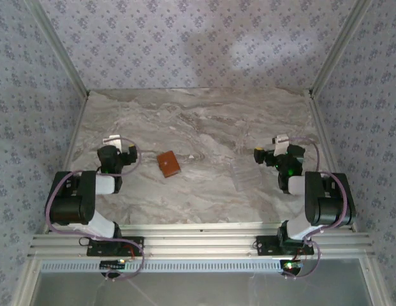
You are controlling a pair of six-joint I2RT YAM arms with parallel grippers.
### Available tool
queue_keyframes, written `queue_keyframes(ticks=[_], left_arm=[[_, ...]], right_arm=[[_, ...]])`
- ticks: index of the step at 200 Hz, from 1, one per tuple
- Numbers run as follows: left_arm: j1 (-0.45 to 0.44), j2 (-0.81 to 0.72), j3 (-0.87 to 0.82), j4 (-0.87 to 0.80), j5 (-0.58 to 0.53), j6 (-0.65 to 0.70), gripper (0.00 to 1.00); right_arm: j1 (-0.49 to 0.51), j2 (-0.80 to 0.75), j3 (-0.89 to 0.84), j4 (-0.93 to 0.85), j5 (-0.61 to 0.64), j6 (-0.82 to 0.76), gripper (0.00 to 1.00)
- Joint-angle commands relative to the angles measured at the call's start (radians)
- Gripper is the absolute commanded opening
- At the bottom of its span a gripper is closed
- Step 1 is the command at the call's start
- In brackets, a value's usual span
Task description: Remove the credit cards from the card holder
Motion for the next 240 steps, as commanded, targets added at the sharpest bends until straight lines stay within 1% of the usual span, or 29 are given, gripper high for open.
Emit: queue_keyframes(ticks=[1,135,154,199,211,225,240], left_arm=[[0.006,-0.006,0.024,0.01,0.017,0.002,1.0],[0.006,-0.006,0.024,0.01,0.019,0.003,1.0],[0.006,-0.006,0.024,0.01,0.019,0.001,1.0],[0.006,-0.007,0.024,0.009,0.02,0.001,1.0],[0.006,-0.008,0.02,0.016,0.012,0.003,1.0],[0.001,-0.039,0.047,-0.052,-0.04,-0.01,1.0],[-0.004,-0.097,0.103,-0.206,-0.125,-0.037,1.0]], right_arm=[[-0.008,0.001,0.001,0.02,-0.015,-0.014,1.0],[-0.013,0.001,0.002,0.018,-0.018,-0.006,1.0],[-0.019,0.006,0.008,0.015,0.031,0.018,1.0],[-0.011,0.005,0.008,0.013,0.046,0.017,1.0],[0.002,-0.002,0.012,0.002,0.09,0.019,1.0],[0.016,-0.016,0.025,-0.034,0.121,0.01,1.0],[0.028,-0.049,0.044,-0.098,0.116,-0.008,1.0]])
